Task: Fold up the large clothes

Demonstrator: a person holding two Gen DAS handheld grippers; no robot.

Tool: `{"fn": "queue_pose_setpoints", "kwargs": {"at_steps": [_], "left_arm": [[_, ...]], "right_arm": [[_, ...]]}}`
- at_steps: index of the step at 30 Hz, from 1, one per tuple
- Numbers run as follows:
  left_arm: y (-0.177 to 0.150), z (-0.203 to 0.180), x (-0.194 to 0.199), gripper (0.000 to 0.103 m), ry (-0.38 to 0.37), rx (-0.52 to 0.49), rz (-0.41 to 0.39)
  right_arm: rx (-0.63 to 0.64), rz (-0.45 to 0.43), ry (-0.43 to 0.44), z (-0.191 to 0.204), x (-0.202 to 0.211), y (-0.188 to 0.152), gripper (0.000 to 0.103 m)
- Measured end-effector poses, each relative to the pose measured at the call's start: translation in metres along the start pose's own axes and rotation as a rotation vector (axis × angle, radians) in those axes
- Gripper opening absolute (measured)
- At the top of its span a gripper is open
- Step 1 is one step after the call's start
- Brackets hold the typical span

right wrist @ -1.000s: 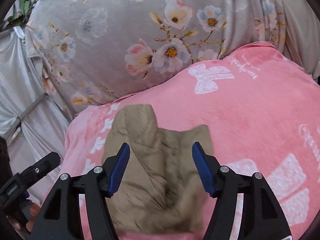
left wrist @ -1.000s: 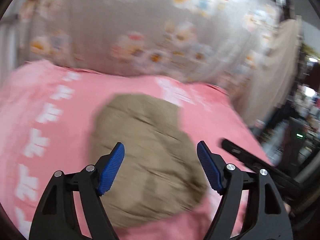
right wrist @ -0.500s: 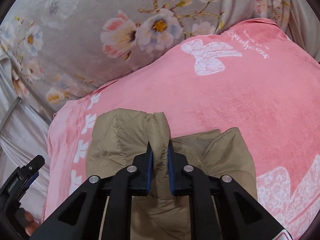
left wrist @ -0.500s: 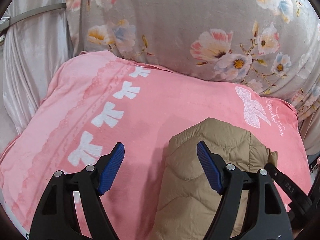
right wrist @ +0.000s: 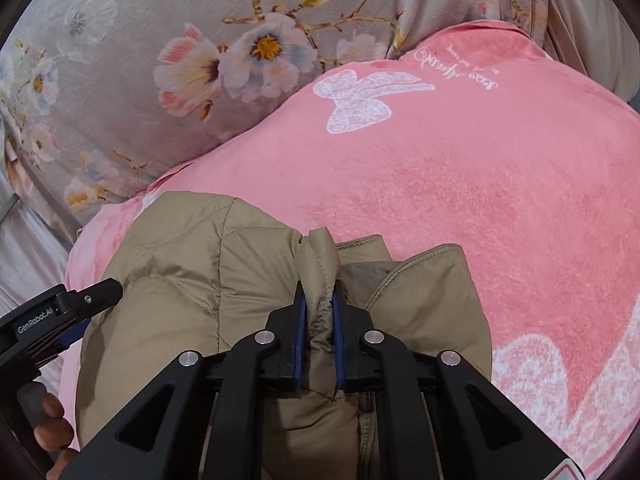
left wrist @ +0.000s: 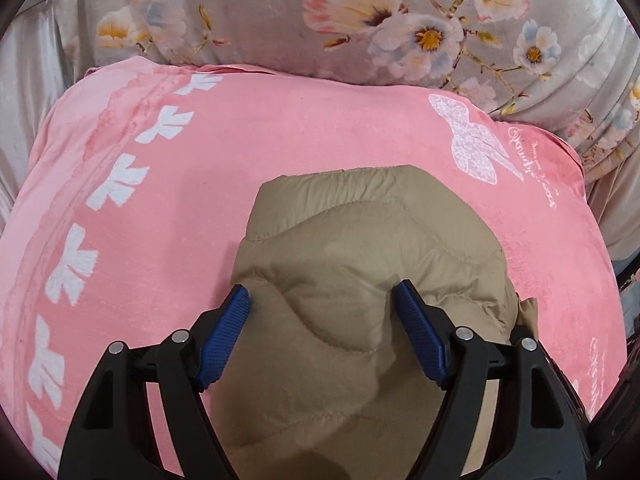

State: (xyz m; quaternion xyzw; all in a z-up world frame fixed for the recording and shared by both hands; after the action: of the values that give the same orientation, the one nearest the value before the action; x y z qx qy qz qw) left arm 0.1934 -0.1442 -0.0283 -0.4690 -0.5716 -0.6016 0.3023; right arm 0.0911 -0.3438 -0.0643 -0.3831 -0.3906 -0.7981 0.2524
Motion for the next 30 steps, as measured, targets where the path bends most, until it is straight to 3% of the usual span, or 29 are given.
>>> {"fn": "queue_pose_setpoints", "kwargs": {"at_steps": [7,30], "left_arm": [[-0.005,-0.014,-0.023,0.081,0.070,-0.029,-0.032],[-0.009,-0.022,-0.058,0.090,0.121,-0.050,-0.090]], "right_arm": [[0.008,0.016,-0.015,-0.006,-0.021,-0.002,0.012],[-0.011,0.033,-0.008,-0.010,-0.042,-0.004,0.014]]}}
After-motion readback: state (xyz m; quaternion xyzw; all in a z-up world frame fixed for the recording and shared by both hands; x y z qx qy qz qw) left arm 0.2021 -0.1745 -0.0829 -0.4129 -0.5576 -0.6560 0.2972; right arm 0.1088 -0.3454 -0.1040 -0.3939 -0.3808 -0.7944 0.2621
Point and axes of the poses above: each gripper's, at about its wrist camera, not at the fingertips, and x roughly against the way its jaws point, z to its left, y to its top, the point moved 1 cm from there along -x, roughly the way its jaws point, and after that the axes turned 14 degrees about z, right-handed, at the moved point
